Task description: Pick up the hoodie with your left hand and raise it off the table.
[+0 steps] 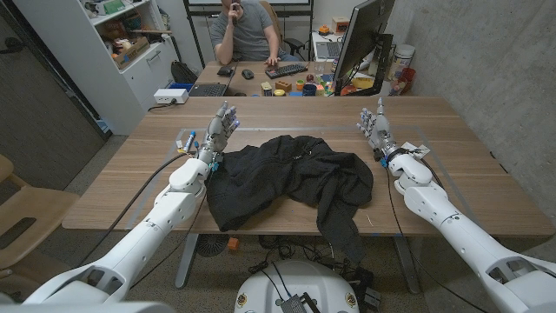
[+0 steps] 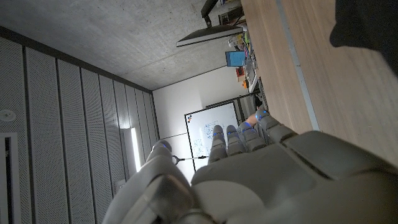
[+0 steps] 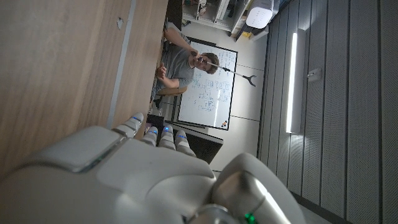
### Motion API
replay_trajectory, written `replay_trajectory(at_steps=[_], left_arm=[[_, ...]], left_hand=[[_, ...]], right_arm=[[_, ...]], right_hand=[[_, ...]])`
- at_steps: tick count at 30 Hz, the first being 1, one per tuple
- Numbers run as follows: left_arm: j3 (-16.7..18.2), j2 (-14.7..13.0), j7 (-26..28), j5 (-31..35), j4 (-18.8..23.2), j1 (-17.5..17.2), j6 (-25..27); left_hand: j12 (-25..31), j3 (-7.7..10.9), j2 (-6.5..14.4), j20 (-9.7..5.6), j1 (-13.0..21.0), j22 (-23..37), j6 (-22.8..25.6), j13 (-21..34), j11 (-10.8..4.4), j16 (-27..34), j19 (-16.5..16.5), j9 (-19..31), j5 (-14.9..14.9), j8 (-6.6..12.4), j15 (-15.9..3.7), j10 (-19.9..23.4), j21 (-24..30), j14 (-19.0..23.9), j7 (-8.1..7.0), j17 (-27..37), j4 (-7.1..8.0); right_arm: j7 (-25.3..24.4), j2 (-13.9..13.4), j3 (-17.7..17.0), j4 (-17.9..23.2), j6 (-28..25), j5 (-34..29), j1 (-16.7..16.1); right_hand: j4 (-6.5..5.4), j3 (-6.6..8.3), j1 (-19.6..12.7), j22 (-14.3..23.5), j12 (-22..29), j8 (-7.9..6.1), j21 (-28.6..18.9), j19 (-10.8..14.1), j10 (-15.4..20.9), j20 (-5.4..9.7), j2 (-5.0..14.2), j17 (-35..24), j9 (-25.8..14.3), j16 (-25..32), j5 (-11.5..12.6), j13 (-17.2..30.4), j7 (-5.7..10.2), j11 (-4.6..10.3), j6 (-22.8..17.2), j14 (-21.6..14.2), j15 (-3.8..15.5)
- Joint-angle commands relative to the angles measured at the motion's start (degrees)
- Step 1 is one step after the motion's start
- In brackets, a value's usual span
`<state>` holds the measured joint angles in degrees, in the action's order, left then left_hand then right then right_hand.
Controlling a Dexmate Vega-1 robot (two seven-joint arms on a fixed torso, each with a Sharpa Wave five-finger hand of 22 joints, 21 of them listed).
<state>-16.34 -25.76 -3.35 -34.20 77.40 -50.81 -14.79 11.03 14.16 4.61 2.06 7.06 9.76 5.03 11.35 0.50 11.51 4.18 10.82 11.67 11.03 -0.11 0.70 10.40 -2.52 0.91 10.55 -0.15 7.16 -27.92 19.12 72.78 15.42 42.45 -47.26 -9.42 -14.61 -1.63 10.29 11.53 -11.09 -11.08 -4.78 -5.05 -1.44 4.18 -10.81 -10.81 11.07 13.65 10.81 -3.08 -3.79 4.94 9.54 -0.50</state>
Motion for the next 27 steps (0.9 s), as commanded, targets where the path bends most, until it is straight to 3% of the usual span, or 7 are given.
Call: replay_trajectory(at_steps=[1, 10, 18, 27], left_arm=[[11.48, 9.86, -6.42, 9.85, 3.0, -3.07, 5.28], [16.16, 14.43, -10.97, 17.44, 3.81, -2.8, 8.02], [13.53, 10.81, -12.65, 30.79, 10.61, -2.89, 16.73], [11.22, 10.83, -14.5, 38.19, 13.93, -3.02, 20.31]], left_hand=[[0.26, 0.37, 0.17, -0.17, 0.59, 0.11, 0.4, 0.24, 0.29, 0.4, 0.52, 0.17, 0.35, 0.31, -0.11, 0.27, 0.3, -0.36, 0.01, 0.18, -0.01], [0.26, 0.4, 0.19, -0.06, 0.63, 0.11, 0.37, 0.24, 0.36, 0.38, 0.55, 0.16, 0.34, 0.3, -0.04, 0.27, 0.31, -0.39, -0.08, 0.17, -0.03], [0.37, 0.25, -0.78, -0.02, 1.21, 0.08, 0.09, 0.24, 0.14, 0.56, 0.81, 0.15, 0.22, 0.25, 0.05, 0.58, 0.38, 0.13, -0.33, 0.13, -0.75], [0.35, -0.69, -3.89, 0.99, 2.25, 0.05, -0.98, 0.28, 0.59, 0.47, 0.57, 0.15, 0.06, 0.08, 0.39, 0.63, 0.21, -0.05, -0.1, 0.14, -2.52]], right_arm=[[5.82, 1.69, -2.43, -1.82, -1.28, 3.89, 0.98], [5.85, 2.12, -3.13, -1.8, -1.88, 3.33, 0.97], [5.94, 2.38, -3.6, -1.71, -1.59, 2.86, 1.15], [6.24, 3.01, -3.54, -2.52, -1.66, 2.51, 1.55]], right_hand=[[0.14, -0.4, -0.04, 0.23, 0.22, -0.21, -0.35, -0.43, -0.52, 0.1, 3.05, -0.2, -0.29, 0.35, 0.29, 0.22, 0.09, 0.04, 0.51, 3.46, 0.1], [0.14, -0.38, -0.05, 0.23, 0.23, -0.23, -0.36, -0.43, -0.48, 0.1, 3.07, -0.2, -0.3, 0.35, 0.29, 0.22, 0.1, 0.06, 0.49, 3.46, 0.09], [0.15, -0.35, -0.08, 0.23, 0.23, -0.27, -0.37, -0.41, -0.47, 0.1, 3.09, -0.19, -0.29, 0.35, 0.29, 0.22, 0.3, 0.1, 0.37, 3.46, 0.12], [0.16, -0.33, -0.1, 0.23, 0.24, -0.25, -0.37, -0.42, -0.45, 0.1, 3.09, -0.19, -0.28, 0.34, 0.29, 0.22, 0.39, 0.03, 0.39, 3.48, 0.03]])
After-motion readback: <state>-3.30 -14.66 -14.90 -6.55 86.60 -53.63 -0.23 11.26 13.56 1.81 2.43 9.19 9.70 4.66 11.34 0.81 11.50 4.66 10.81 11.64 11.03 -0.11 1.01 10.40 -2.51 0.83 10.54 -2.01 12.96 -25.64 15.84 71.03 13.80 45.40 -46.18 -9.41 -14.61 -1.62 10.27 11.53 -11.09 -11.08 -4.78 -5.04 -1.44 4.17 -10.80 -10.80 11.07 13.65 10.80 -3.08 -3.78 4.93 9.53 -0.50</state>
